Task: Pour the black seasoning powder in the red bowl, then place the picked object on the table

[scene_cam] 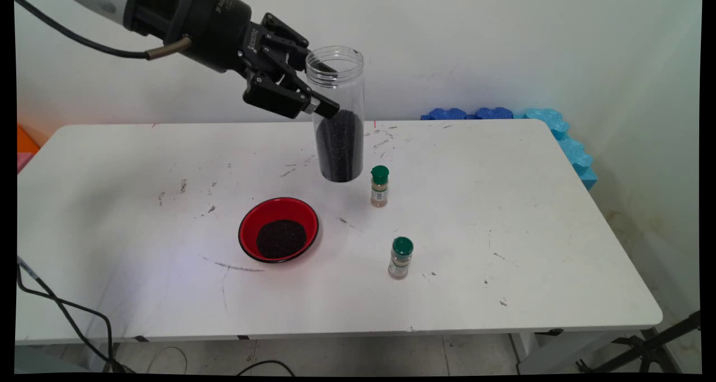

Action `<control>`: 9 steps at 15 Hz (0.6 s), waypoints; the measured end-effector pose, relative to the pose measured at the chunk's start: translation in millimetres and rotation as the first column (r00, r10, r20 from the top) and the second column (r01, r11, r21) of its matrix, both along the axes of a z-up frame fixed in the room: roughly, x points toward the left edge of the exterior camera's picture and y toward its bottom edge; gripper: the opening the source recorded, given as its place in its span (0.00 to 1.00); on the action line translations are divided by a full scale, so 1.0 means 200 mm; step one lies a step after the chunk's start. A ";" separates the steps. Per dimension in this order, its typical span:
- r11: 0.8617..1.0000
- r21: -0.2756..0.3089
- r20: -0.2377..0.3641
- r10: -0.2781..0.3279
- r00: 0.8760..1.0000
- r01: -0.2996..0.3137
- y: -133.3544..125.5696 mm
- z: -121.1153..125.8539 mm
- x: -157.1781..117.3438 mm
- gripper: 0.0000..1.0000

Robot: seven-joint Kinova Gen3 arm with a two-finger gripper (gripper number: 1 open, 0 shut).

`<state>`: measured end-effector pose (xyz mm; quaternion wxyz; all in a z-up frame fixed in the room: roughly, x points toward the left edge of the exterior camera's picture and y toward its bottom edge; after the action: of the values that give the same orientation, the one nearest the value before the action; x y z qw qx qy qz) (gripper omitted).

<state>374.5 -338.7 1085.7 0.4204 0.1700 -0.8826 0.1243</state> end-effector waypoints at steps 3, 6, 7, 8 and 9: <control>0.999 -0.032 0.011 -0.021 1.000 0.021 0.00 0.00 -0.01 0.00; 0.999 -0.049 0.015 -0.023 1.000 0.024 0.00 0.00 -0.01 0.00; 0.999 -0.047 0.012 -0.015 1.000 0.016 0.00 -0.01 -0.01 0.00; 0.999 -0.043 0.010 -0.005 1.000 0.005 0.00 -0.02 -0.01 0.00; 0.999 -0.039 0.006 0.005 1.000 -0.005 0.00 -0.04 -0.01 0.00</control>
<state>373.4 -339.0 1078.0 0.4208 0.1636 -0.8807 0.1430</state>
